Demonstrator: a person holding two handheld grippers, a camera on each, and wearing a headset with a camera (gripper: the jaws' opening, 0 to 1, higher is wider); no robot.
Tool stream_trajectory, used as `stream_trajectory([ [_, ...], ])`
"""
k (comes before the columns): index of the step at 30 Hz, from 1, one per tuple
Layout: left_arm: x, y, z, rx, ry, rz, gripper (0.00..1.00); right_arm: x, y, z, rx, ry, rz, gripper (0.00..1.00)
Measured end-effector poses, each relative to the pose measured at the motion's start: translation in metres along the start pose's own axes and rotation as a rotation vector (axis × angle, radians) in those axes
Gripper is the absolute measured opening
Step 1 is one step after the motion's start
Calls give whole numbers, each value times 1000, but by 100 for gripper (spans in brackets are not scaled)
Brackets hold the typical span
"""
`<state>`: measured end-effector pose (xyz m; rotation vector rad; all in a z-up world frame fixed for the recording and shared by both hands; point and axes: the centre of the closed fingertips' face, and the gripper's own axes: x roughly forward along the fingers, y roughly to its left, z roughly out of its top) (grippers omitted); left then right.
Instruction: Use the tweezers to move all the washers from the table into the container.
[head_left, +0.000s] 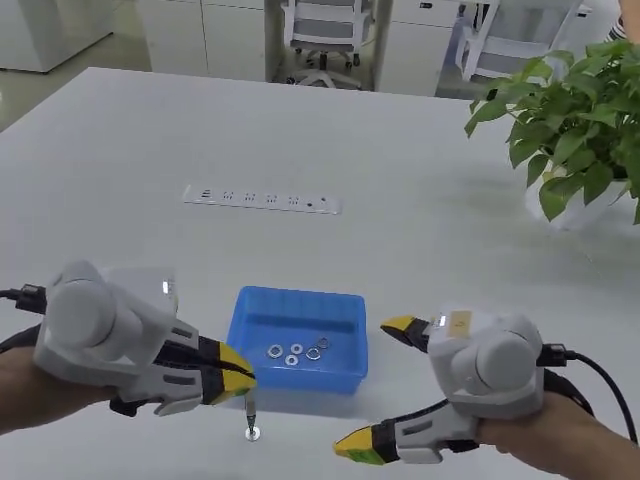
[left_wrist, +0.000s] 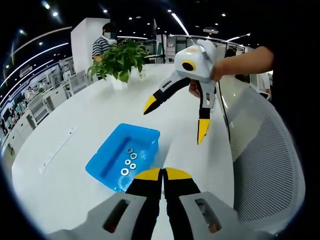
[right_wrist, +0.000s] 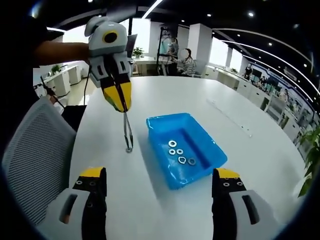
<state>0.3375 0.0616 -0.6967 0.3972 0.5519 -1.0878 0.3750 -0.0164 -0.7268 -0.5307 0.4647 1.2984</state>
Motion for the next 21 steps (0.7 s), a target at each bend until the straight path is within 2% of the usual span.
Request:
stream_trajectory([
  [7,1,0,1,5,4,1,5,6,7,10,-48,-19,40,74],
  [13,0,-2,1,3,7,-1,5,16,21,15,-99,-16,118,60],
  [15,0,-2,1,4,8,-2,5,20,22,18,-116,-21,124,58],
  [21,0,-2,1,2,10,-3,5,30,30,24,-170,-18,184,49],
])
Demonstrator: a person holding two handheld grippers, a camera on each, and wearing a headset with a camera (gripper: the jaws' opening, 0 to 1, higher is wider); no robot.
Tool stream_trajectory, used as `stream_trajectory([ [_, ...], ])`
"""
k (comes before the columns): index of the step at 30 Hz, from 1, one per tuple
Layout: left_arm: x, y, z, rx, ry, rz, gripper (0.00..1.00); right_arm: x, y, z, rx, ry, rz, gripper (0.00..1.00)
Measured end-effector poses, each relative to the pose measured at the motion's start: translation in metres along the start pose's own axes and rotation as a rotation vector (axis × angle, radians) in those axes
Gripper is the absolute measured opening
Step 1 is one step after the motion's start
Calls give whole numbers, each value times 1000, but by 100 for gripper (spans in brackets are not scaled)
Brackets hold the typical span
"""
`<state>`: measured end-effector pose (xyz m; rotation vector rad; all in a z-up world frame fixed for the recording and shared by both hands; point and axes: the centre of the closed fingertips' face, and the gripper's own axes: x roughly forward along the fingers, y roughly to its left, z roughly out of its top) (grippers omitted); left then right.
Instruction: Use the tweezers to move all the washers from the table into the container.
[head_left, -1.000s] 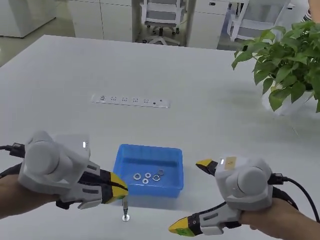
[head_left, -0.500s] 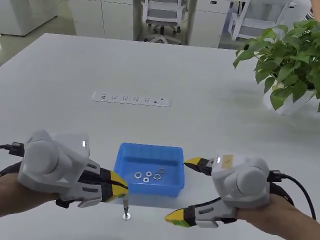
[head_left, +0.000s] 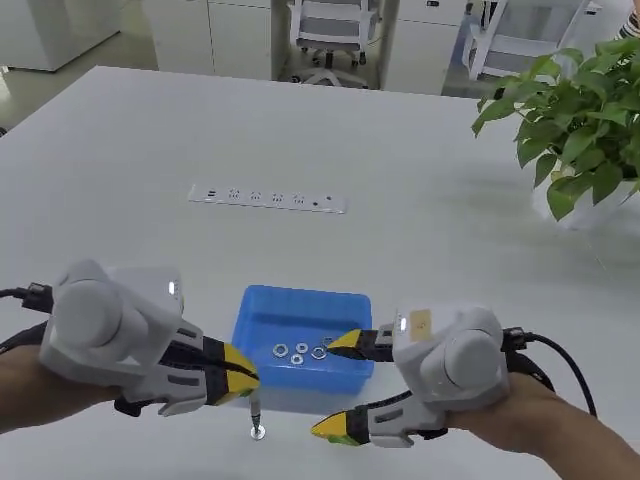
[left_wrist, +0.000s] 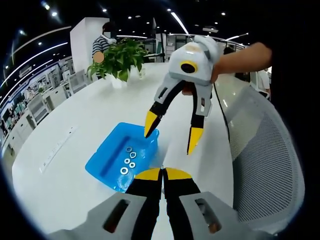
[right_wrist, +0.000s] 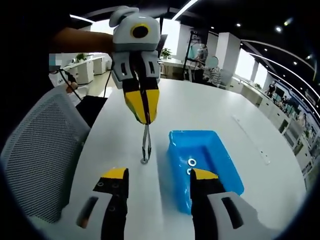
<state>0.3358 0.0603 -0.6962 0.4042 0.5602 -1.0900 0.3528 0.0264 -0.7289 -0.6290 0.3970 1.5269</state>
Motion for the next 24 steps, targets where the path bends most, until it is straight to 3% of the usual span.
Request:
stream_trajectory([
  [9,0,2,-1,5,8,-7,5,26,14,5,-61,31,122,33],
  [24,-1,3,0,2,10,-21,5,58,22,15,-147,45,214,22],
])
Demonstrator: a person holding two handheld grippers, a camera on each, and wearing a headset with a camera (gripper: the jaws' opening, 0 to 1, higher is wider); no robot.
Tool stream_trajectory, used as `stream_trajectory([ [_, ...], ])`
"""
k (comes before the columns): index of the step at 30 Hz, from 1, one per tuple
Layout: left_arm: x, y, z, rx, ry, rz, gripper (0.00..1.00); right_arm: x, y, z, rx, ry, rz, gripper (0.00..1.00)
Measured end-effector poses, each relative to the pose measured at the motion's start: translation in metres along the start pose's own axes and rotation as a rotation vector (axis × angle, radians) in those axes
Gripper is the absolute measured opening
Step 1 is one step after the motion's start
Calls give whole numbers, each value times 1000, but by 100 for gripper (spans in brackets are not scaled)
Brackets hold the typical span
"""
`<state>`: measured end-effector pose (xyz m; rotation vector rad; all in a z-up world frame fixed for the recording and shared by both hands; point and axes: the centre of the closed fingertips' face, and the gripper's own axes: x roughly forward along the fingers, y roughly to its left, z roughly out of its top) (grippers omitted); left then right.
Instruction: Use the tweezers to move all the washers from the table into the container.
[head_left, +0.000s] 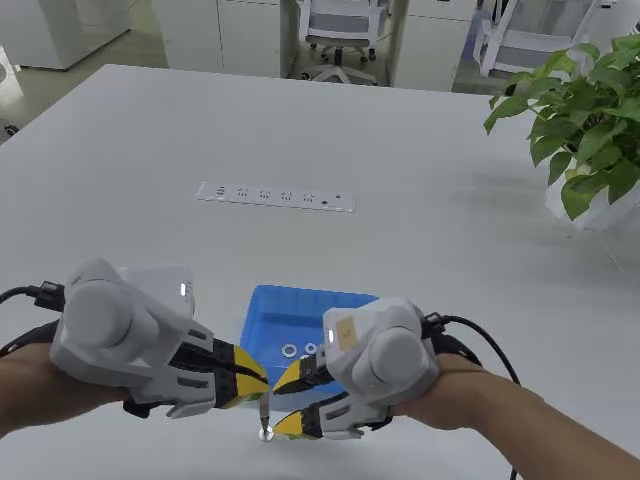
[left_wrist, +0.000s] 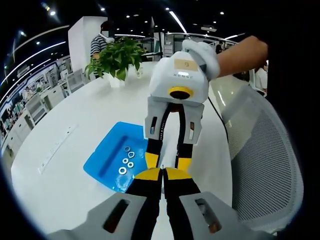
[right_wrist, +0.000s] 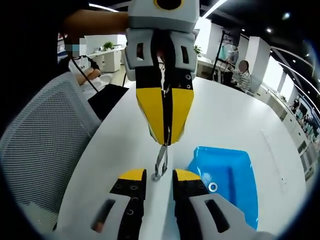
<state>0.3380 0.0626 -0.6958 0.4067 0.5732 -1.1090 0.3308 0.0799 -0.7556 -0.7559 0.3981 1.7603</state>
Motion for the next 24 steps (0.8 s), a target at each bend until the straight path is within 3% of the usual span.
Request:
stream_trajectory([
  [10,2,-2,2,3,2,-15,5,10,-1,-2,-41,19,24,11],
  [24,1,0,-1,5,14,-15,5,12,-1,-3,1,4,28,9],
])
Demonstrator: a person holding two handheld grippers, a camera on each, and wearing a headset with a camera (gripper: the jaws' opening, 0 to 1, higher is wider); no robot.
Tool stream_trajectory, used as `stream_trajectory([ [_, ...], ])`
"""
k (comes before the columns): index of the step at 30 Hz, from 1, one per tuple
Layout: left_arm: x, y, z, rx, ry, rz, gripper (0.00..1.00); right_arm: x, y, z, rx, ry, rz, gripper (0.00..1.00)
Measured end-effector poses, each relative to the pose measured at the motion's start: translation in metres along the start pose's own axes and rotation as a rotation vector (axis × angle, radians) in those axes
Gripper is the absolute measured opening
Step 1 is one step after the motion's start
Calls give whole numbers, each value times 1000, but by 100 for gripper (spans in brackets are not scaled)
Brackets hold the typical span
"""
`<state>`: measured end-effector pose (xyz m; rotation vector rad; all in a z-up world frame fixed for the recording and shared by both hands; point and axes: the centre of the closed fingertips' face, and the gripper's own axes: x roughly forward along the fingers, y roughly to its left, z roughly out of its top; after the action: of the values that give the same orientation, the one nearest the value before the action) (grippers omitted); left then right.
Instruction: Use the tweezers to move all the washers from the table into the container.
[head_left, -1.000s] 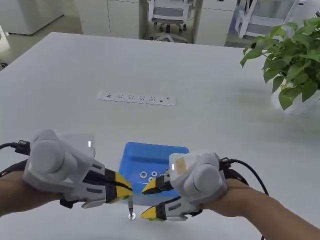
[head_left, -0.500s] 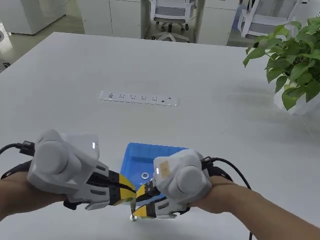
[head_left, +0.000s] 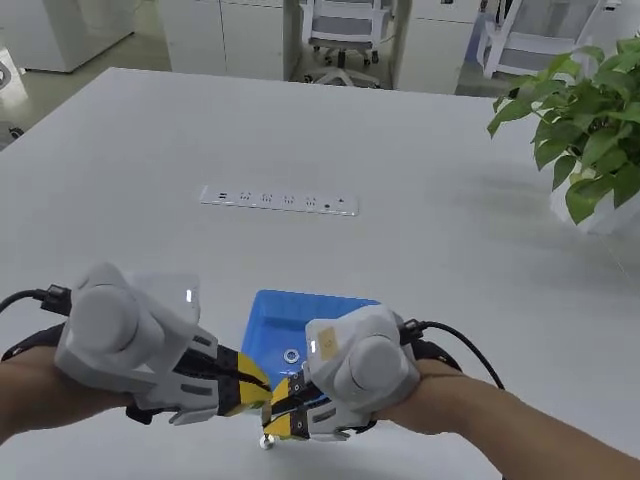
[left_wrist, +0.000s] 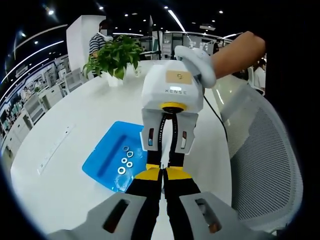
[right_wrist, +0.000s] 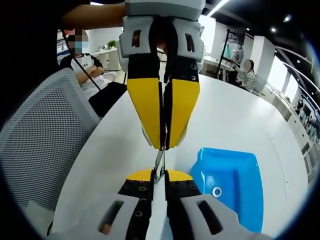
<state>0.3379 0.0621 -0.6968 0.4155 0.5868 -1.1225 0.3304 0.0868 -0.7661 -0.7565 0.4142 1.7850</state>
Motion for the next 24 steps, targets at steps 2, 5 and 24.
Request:
stream_trajectory([
  [2,0,0,0,0,0,0,5,0,0,0,8,0,-2,9],
  [5,1,0,0,0,0,0,5,0,0,0,14,-1,-3,9],
  [24,2,-5,2,5,7,-7,8,-2,2,3,24,-5,-12,9],
])
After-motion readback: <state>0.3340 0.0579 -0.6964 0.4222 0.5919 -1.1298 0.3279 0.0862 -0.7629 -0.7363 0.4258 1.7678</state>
